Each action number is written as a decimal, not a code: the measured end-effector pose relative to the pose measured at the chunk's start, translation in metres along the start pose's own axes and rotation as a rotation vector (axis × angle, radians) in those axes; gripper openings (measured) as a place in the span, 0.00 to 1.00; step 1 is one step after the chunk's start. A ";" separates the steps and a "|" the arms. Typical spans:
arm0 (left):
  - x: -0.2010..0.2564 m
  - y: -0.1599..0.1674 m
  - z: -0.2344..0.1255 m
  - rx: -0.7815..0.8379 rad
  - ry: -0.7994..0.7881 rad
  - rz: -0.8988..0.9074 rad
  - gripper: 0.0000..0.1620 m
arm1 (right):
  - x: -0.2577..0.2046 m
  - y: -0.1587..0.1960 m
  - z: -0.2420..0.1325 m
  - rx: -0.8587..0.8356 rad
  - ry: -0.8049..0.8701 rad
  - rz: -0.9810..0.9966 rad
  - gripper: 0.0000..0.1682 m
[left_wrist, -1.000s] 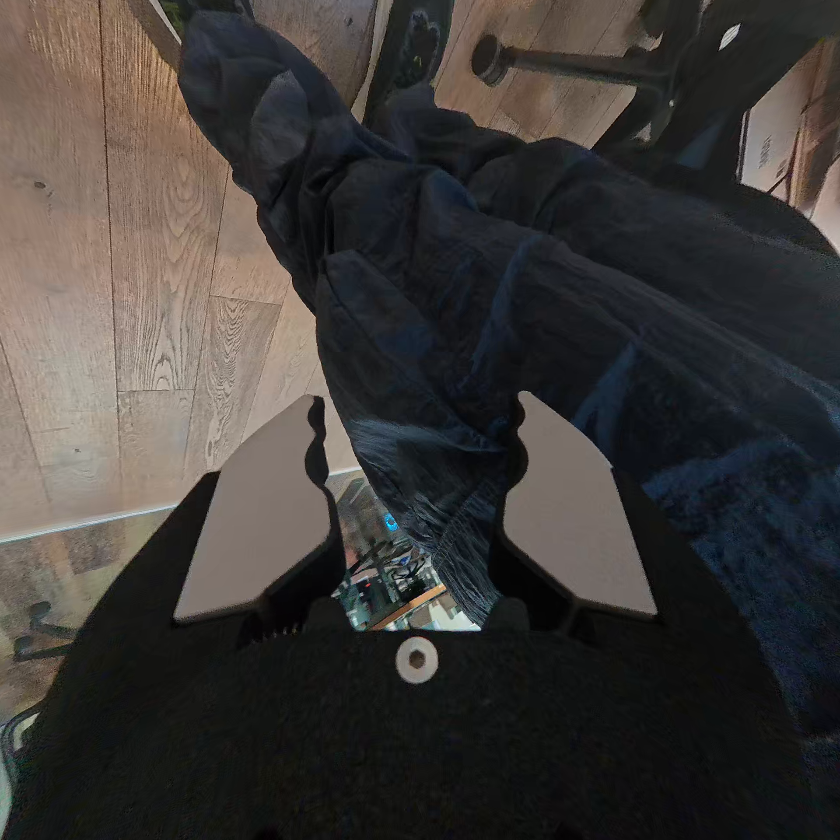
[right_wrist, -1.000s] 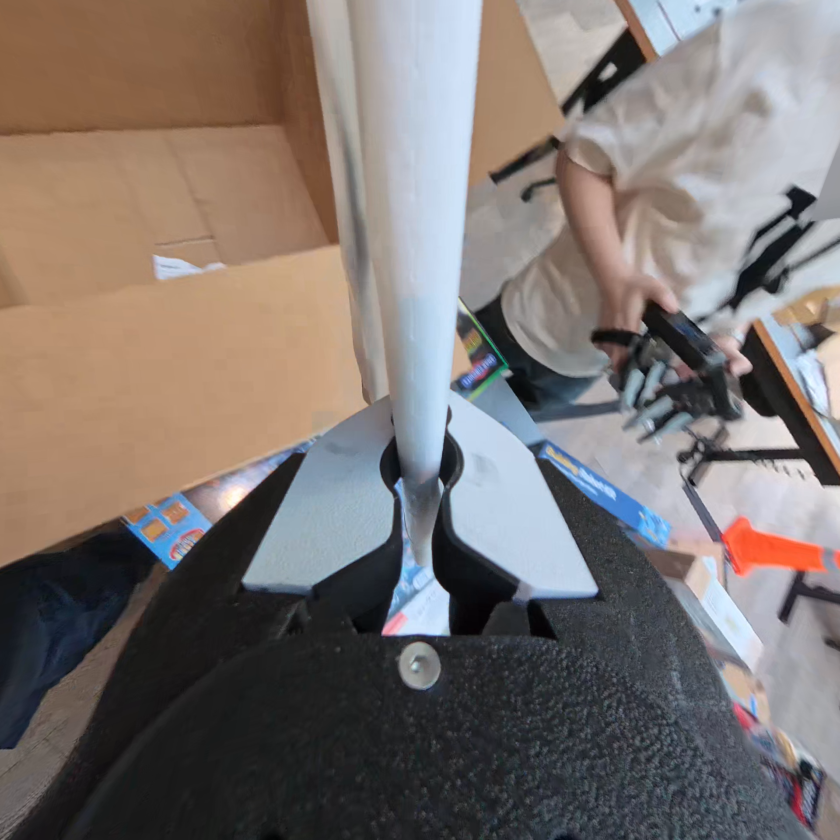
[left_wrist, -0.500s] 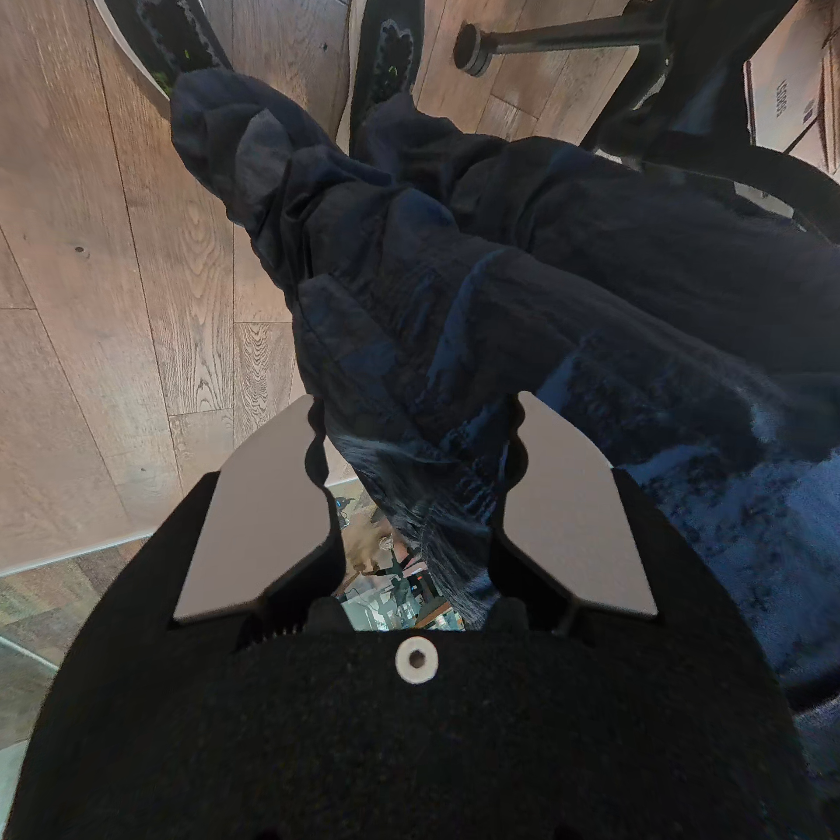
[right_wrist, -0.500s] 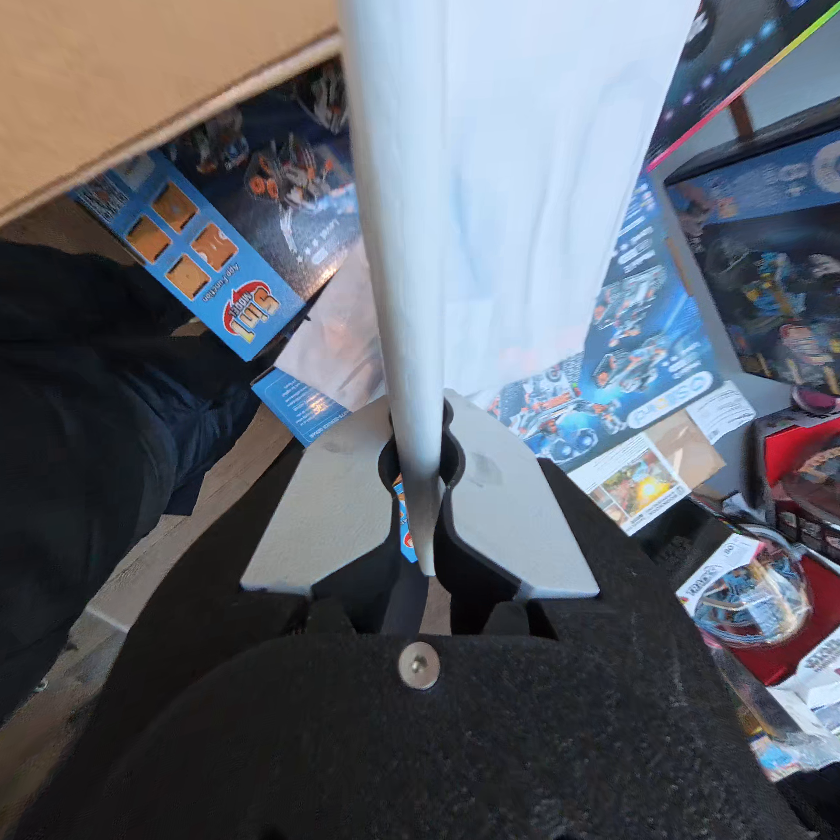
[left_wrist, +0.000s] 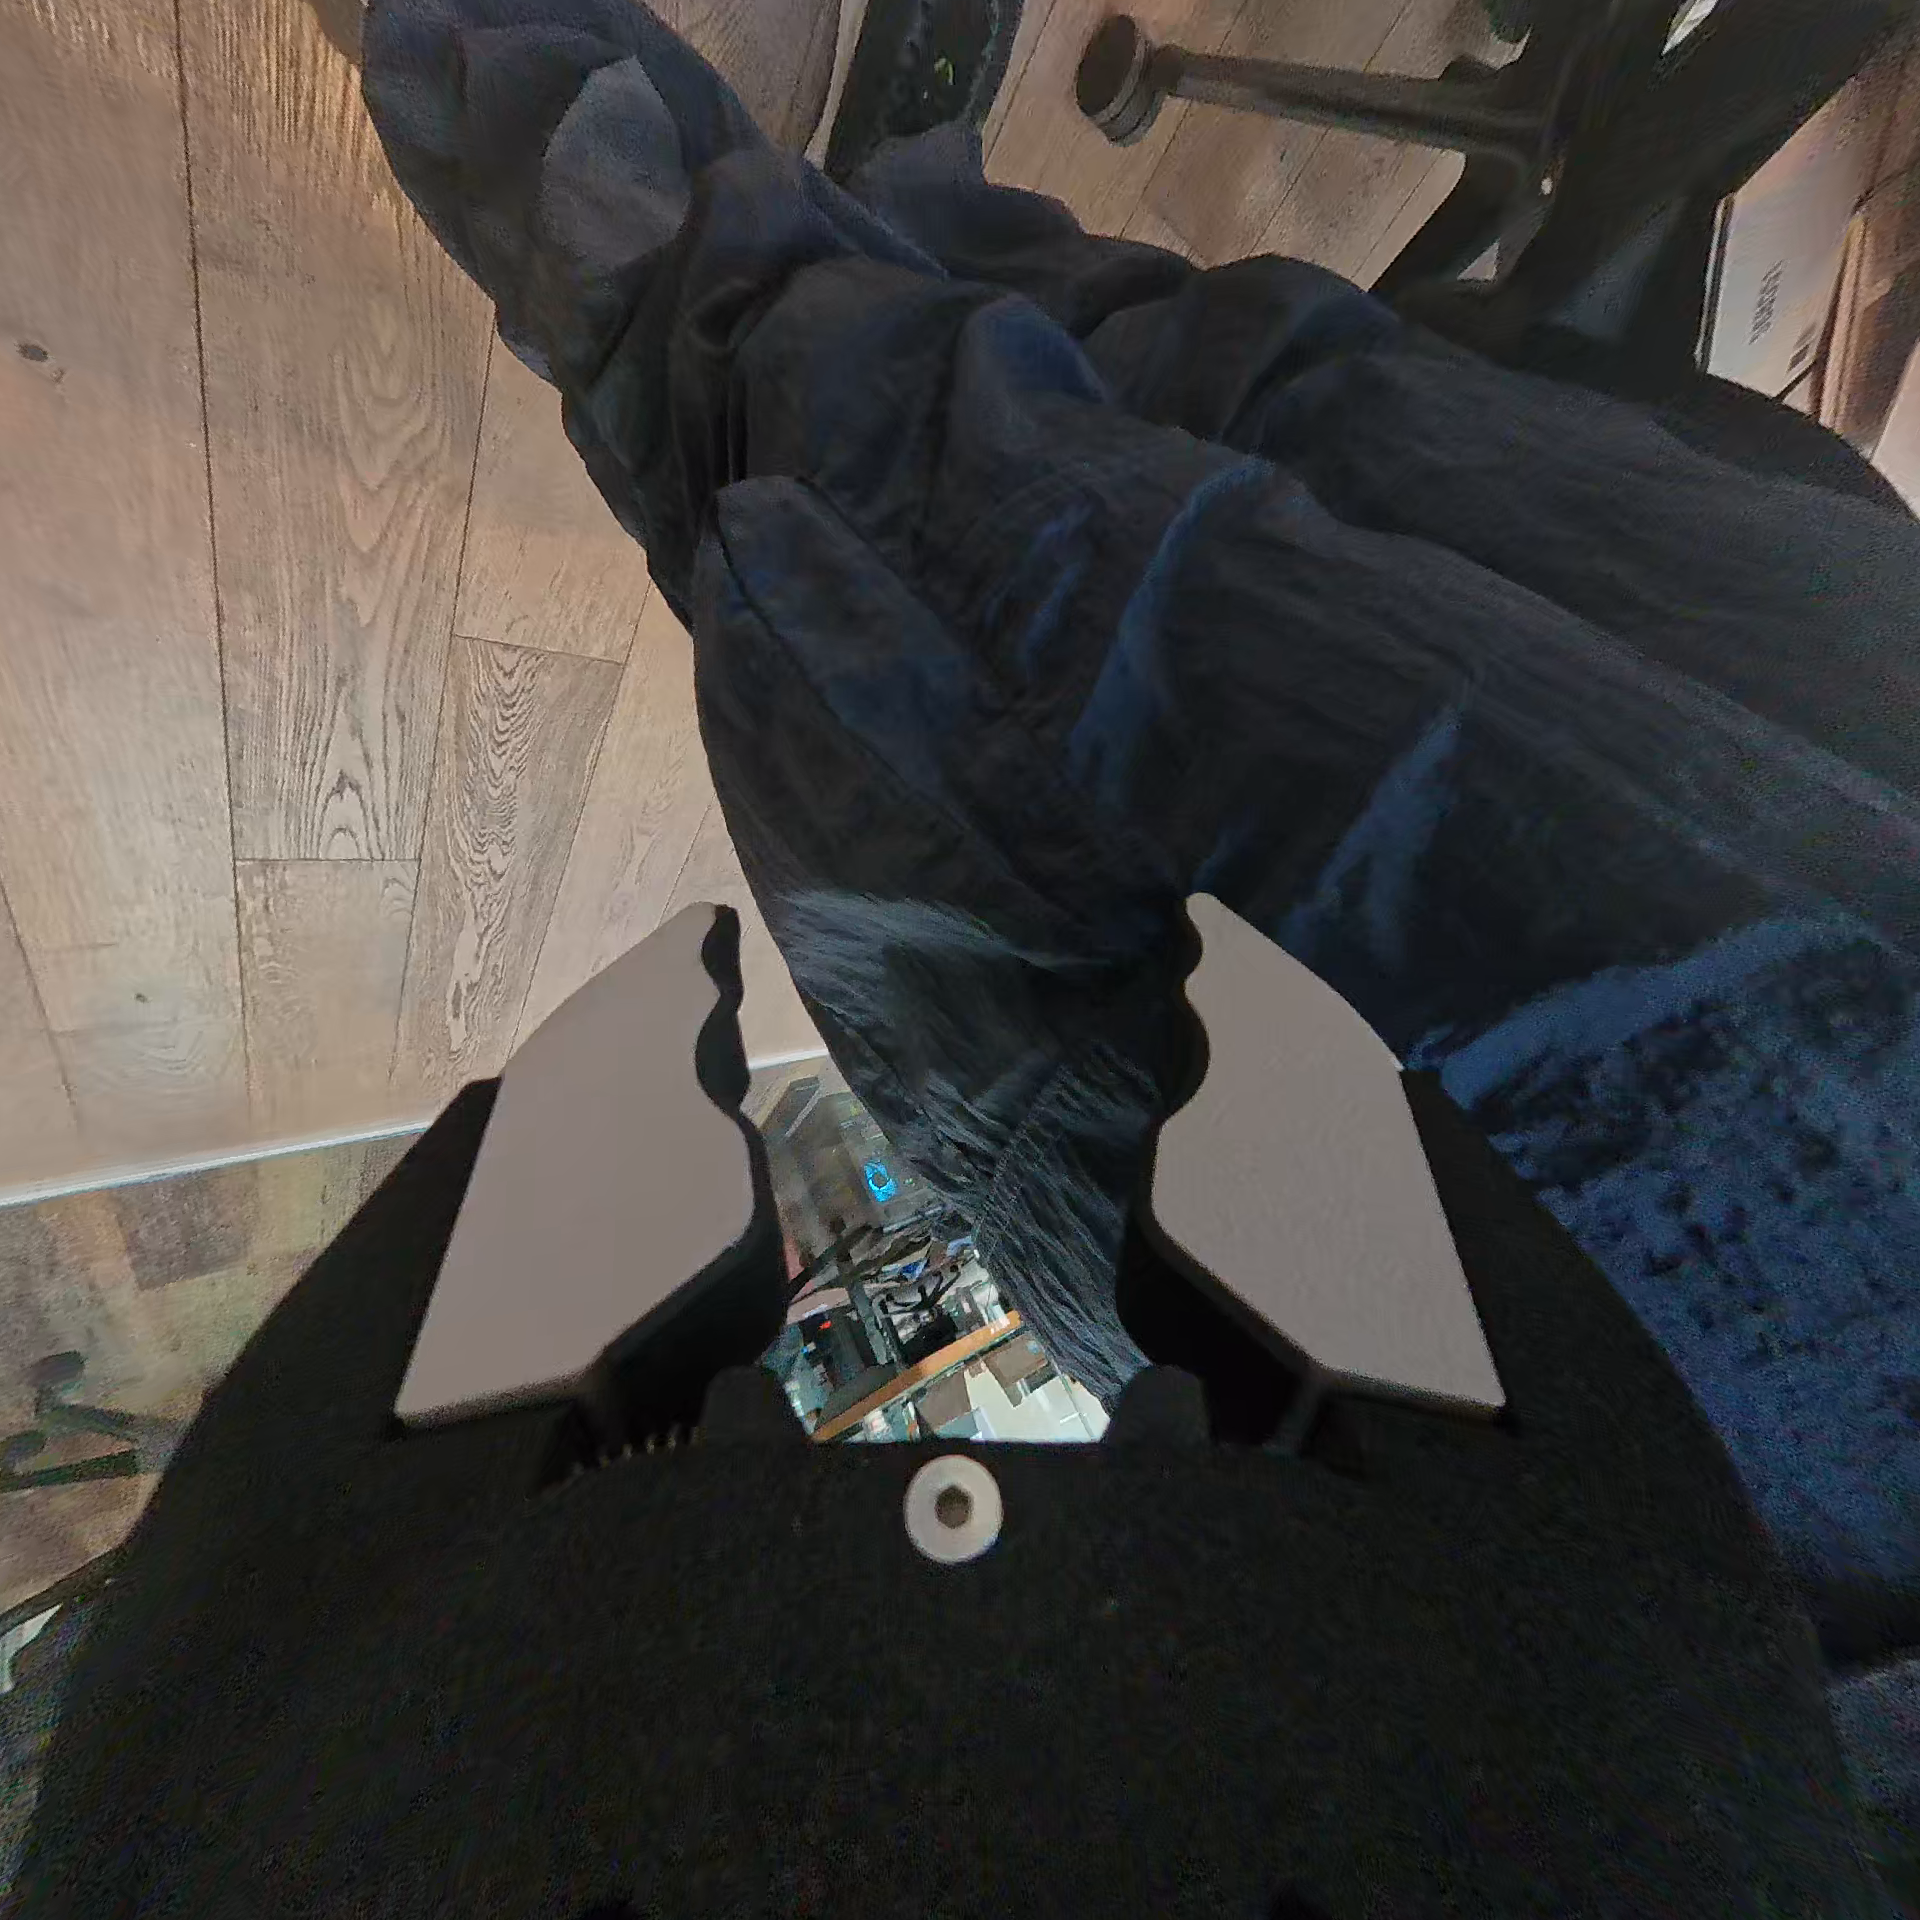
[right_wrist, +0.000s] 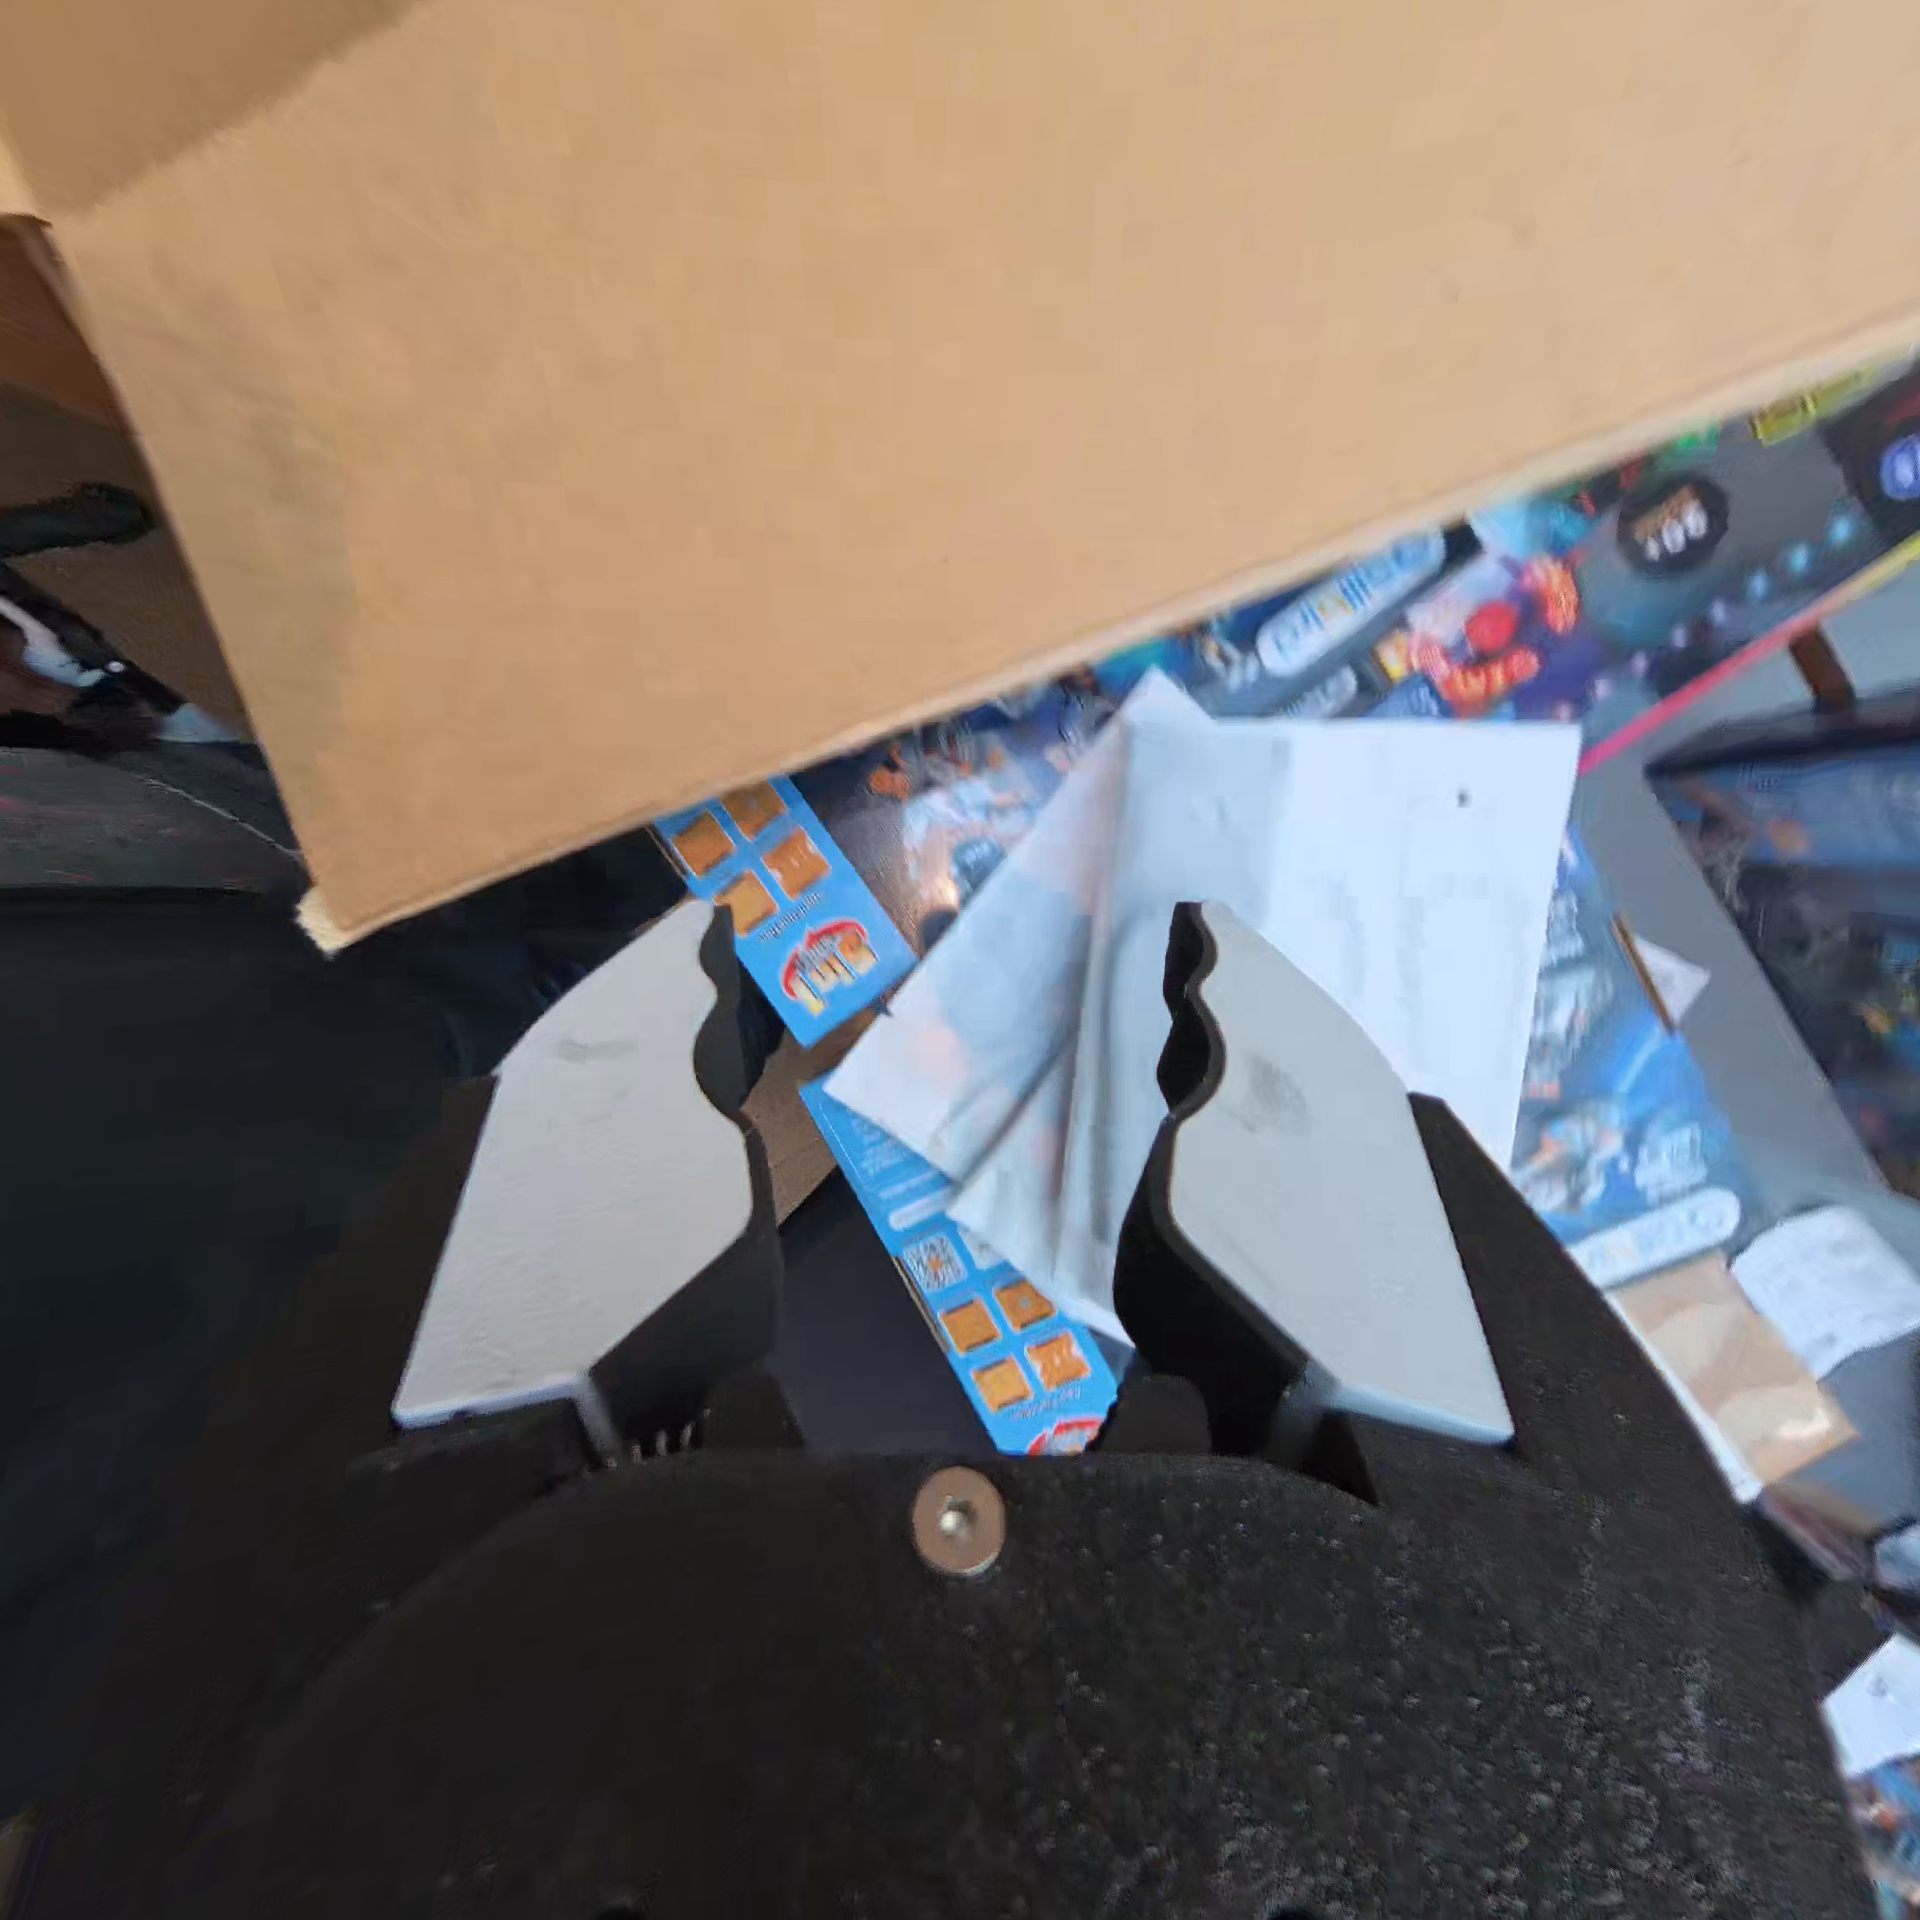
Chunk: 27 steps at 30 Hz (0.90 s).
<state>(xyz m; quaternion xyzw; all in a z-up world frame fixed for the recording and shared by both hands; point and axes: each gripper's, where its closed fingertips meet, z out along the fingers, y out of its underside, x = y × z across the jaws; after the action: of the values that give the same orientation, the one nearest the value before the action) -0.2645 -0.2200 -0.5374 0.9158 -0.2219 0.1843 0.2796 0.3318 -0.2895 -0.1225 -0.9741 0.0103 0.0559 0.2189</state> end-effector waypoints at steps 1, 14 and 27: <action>-0.001 -0.002 -0.001 0.008 0.007 -0.001 0.48 | -0.015 -0.023 0.005 0.011 -0.027 -0.069 0.47; -0.045 -0.016 -0.028 0.183 0.133 -0.097 0.48 | -0.188 -0.223 0.239 -0.317 -0.333 -0.982 0.43; -0.086 0.068 -0.028 0.310 0.285 -0.518 0.48 | -0.134 -0.114 0.478 -1.186 -0.547 -1.368 0.53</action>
<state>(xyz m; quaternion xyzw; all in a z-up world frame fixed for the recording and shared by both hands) -0.3763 -0.2279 -0.5259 0.9383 0.0901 0.2651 0.2029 0.1541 0.0172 -0.4885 -0.6741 -0.6452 0.1382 -0.3320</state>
